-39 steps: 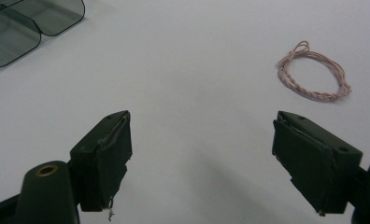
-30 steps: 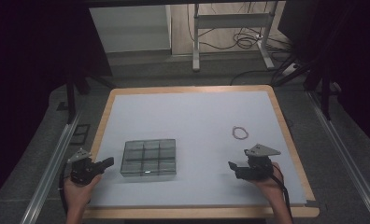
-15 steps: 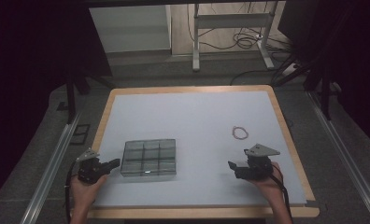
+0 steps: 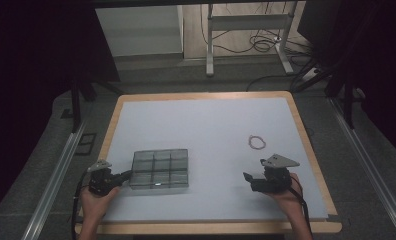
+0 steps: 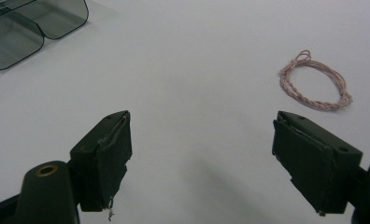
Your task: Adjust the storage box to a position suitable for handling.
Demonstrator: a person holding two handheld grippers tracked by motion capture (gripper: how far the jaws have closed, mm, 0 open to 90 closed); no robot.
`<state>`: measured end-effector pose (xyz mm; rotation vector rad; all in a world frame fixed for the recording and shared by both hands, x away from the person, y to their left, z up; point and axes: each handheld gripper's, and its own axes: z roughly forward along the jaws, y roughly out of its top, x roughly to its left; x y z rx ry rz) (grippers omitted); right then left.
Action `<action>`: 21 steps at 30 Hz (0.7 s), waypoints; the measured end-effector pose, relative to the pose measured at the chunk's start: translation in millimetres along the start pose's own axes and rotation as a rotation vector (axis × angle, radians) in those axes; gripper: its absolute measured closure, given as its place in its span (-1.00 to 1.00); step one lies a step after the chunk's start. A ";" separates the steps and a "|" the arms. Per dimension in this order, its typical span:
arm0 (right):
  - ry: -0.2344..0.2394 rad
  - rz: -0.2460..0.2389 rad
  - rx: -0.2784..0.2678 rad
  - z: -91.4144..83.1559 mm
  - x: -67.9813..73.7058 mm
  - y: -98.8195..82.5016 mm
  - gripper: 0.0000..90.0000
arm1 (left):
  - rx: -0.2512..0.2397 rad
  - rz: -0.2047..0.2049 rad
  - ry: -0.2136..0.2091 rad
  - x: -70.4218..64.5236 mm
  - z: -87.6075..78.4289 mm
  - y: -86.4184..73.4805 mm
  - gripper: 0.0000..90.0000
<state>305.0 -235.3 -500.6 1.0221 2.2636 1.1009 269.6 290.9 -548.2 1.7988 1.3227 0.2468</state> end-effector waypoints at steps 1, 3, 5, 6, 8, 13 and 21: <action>-0.002 0.000 0.000 -0.1 -0.2 -0.1 -0.58 | -0.001 -0.001 0.000 0.1 0.2 0.1 1.00; -0.003 0.000 0.000 -0.2 -0.2 -0.1 -0.58 | -0.001 -0.001 0.002 0.1 0.5 0.1 1.00; -0.003 -0.003 0.000 0.1 0.2 0.1 -0.58 | 0.000 0.002 0.009 -0.8 1.1 1.0 1.00; -0.003 -0.002 0.000 0.5 0.5 0.3 -0.58 | -0.002 0.001 0.010 -0.6 2.0 1.1 1.00; -0.002 -0.004 0.002 0.8 0.8 0.5 -0.58 | -0.001 0.001 0.014 -0.4 3.1 1.2 1.00; 0.003 -0.003 0.000 1.3 1.7 0.8 -0.58 | 0.001 0.004 0.015 -2.5 4.7 2.3 1.00; 0.020 -0.006 -0.006 2.0 4.3 1.6 -0.58 | 0.013 0.004 0.016 -9.5 10.9 3.5 1.00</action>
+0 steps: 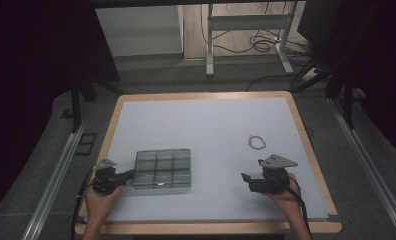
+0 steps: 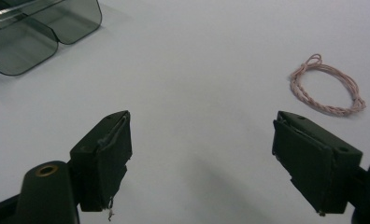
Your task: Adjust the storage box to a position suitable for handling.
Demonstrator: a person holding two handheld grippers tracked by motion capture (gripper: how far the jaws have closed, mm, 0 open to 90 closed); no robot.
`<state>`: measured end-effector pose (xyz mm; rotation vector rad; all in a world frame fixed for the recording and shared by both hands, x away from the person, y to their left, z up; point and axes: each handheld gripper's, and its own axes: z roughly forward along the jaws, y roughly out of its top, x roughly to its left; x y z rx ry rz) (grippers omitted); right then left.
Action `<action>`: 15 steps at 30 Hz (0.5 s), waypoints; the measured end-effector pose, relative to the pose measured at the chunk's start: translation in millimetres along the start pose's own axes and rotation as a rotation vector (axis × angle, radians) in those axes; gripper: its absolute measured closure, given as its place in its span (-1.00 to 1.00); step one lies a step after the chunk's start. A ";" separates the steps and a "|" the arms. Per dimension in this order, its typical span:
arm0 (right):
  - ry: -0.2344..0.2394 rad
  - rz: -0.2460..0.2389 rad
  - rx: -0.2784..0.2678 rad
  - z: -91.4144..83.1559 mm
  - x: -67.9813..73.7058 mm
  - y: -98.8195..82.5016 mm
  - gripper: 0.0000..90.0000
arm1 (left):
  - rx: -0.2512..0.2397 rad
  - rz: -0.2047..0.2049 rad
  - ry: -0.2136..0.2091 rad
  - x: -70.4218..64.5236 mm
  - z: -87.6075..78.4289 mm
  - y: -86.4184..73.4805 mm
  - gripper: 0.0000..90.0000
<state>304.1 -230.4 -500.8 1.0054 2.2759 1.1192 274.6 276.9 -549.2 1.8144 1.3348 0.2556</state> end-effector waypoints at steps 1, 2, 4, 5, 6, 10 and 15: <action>-0.001 0.005 -0.007 -1.6 -0.6 0.2 -0.58 | 0.010 0.008 0.005 -2.7 3.1 0.4 1.00; -0.001 0.006 -0.010 -2.3 -0.9 0.1 -0.58 | 0.010 0.009 0.004 -4.1 4.4 0.6 1.00; -0.003 0.010 -0.017 -3.9 -2.1 0.4 -0.58 | 0.012 0.010 0.004 -6.3 6.0 1.6 1.00; -0.003 0.010 -0.020 -5.0 -2.6 0.8 -0.58 | 0.012 0.010 0.004 -6.3 6.0 1.6 1.00; -0.003 0.010 -0.020 -5.0 -2.6 0.8 -0.58 | 0.012 0.009 0.005 -7.3 7.1 2.2 1.00; -0.011 0.021 -0.035 -8.0 -5.3 1.1 -0.58 | 0.014 0.008 -0.003 -10.4 11.0 4.5 1.00; -0.021 0.029 -0.044 -9.4 -6.1 0.9 -0.58 | 0.024 0.019 -0.010 -15.8 14.9 7.0 1.00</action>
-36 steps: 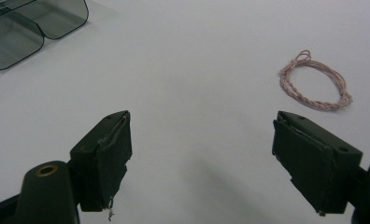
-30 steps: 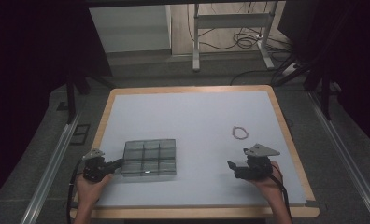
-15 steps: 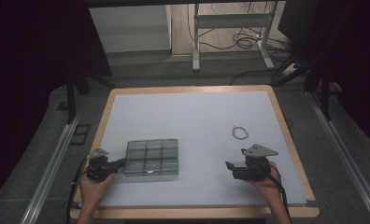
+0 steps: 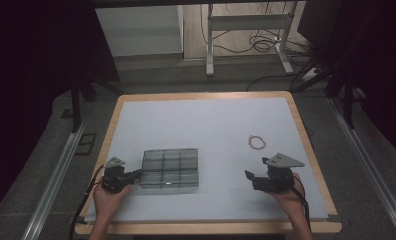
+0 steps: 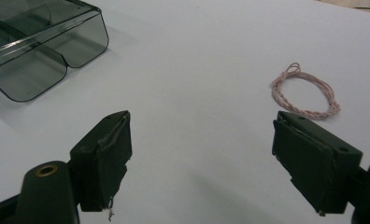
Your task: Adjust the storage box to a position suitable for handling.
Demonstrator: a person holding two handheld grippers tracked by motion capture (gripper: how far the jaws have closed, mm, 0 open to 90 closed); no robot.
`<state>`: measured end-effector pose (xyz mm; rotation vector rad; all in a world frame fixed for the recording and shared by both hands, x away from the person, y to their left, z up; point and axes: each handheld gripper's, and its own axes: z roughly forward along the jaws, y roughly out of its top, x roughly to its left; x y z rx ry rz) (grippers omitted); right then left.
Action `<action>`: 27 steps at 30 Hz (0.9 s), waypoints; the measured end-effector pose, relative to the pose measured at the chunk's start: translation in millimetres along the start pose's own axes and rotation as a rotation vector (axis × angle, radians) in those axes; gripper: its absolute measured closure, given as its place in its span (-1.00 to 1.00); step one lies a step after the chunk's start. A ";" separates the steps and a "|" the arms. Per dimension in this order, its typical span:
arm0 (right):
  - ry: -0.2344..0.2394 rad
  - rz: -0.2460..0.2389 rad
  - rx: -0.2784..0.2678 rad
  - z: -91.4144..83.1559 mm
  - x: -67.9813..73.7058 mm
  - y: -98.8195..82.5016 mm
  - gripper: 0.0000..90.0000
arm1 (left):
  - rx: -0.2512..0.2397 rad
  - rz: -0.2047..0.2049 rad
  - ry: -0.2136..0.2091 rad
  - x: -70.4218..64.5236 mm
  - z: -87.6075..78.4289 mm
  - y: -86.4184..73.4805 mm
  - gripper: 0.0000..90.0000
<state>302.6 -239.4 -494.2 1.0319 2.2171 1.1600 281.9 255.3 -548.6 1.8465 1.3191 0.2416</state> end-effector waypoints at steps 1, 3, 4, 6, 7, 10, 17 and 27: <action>0.001 0.000 -0.003 0.3 0.3 0.0 -0.58 | 0.000 0.000 -0.001 -1.2 0.8 0.5 1.00; 0.002 -0.001 -0.003 0.4 0.5 0.0 -0.58 | 0.003 0.004 -0.003 -2.5 1.8 1.1 1.00; 0.005 -0.002 0.000 1.4 1.2 -0.2 -0.58 | 0.007 0.007 -0.007 -5.0 3.4 2.0 1.00; 0.008 -0.003 0.003 2.3 1.6 -0.5 -0.58 | 0.004 0.003 -0.028 -7.1 5.9 1.9 1.00; 0.009 -0.003 0.007 2.7 1.7 -0.7 -0.58 | 0.007 0.003 -0.032 -8.1 7.3 2.1 1.00; 0.011 -0.002 0.012 4.2 1.2 -1.7 -0.58 | 0.015 0.016 -0.030 -11.7 10.5 4.1 1.00; 0.015 -0.003 0.018 5.3 1.3 -2.3 -0.58 | 0.016 0.019 -0.055 -18.0 17.2 8.4 1.00; 0.014 0.002 0.019 5.5 1.6 -2.7 -0.58 | 0.018 0.032 -0.065 -25.0 22.0 15.0 1.00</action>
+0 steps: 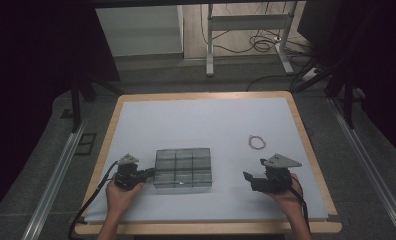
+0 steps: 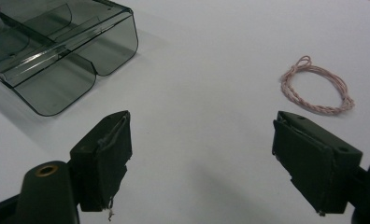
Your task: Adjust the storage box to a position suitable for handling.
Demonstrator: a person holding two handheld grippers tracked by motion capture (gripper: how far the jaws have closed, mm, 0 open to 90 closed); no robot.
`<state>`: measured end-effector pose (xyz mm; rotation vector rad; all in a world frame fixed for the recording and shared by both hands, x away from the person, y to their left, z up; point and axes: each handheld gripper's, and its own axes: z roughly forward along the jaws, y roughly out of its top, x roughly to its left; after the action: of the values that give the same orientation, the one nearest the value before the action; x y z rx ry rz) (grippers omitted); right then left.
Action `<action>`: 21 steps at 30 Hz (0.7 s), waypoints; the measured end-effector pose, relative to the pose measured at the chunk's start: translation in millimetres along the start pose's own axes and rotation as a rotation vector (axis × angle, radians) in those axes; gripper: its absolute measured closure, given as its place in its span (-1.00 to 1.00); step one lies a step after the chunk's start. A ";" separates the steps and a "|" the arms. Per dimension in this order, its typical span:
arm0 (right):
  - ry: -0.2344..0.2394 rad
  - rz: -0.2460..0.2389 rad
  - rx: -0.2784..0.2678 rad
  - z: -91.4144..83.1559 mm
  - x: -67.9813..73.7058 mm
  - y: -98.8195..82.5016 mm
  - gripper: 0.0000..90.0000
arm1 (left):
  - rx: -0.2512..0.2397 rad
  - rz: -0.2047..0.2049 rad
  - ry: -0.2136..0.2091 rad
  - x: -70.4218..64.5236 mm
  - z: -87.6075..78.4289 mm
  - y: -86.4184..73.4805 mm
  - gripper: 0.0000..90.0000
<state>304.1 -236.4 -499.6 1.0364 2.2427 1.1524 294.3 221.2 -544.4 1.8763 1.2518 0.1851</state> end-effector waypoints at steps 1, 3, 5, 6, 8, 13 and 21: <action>0.001 0.003 -0.001 -0.2 -0.2 -0.3 -0.58 | 0.001 -0.002 -0.003 -1.0 1.1 1.5 1.00; -0.001 0.005 0.001 -0.4 -0.7 -0.6 -0.58 | -0.001 -0.012 -0.021 -0.8 2.0 2.1 1.00; -0.001 0.006 0.002 -0.4 -1.1 -0.9 -0.58 | -0.004 -0.016 -0.028 -1.1 3.0 2.1 1.00; -0.001 0.006 0.003 -0.3 -1.1 -1.0 -0.58 | -0.004 -0.021 -0.030 -1.5 3.4 2.1 1.00; -0.001 0.006 0.003 0.2 -0.9 -1.3 -0.58 | -0.005 -0.023 -0.034 -1.5 3.9 2.2 1.00; -0.001 0.002 0.005 0.9 -0.2 -1.5 -0.58 | 0.003 -0.009 -0.040 -6.1 9.1 6.5 1.00; -0.004 0.000 0.008 0.9 -1.1 -2.0 -0.58 | 0.014 0.010 -0.040 -14.9 18.4 11.2 1.00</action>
<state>304.5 -237.5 -501.8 1.0409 2.2457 1.1419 304.6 197.1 -543.2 1.8896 1.2204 0.1437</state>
